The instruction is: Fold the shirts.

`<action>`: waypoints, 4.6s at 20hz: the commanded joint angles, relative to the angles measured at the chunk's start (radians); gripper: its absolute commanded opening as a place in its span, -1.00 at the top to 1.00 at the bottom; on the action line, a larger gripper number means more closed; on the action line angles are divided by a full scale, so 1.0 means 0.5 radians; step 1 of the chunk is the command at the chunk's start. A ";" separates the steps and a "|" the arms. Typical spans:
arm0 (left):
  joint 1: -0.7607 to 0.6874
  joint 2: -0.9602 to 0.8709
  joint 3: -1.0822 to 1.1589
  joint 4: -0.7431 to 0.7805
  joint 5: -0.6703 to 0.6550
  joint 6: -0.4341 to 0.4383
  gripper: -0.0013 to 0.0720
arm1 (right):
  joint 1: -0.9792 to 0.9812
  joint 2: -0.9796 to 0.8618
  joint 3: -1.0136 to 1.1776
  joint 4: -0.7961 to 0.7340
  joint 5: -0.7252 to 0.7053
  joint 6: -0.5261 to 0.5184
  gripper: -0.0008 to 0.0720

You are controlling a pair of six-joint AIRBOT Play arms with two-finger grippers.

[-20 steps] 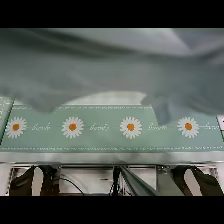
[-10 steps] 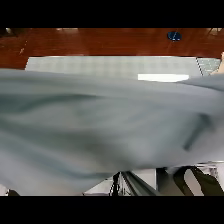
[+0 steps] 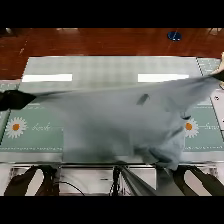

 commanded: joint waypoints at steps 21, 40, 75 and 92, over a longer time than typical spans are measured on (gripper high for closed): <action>-0.717 -1.878 0.519 -0.014 2.018 0.415 0.90 | 0.451 -1.491 -0.105 -0.044 -2.338 -0.282 0.91; -0.472 -1.785 0.509 0.024 0.676 0.001 0.90 | 0.291 -1.334 -0.106 -0.345 -0.715 0.008 0.91; -0.123 -1.405 -0.666 -0.183 0.301 0.118 0.24 | -0.474 -0.228 -1.294 0.280 -0.152 -0.488 -0.32; -0.083 -1.388 -0.619 -0.123 0.107 0.304 0.89 | -0.871 -0.230 -1.584 0.276 -0.316 -0.401 -0.57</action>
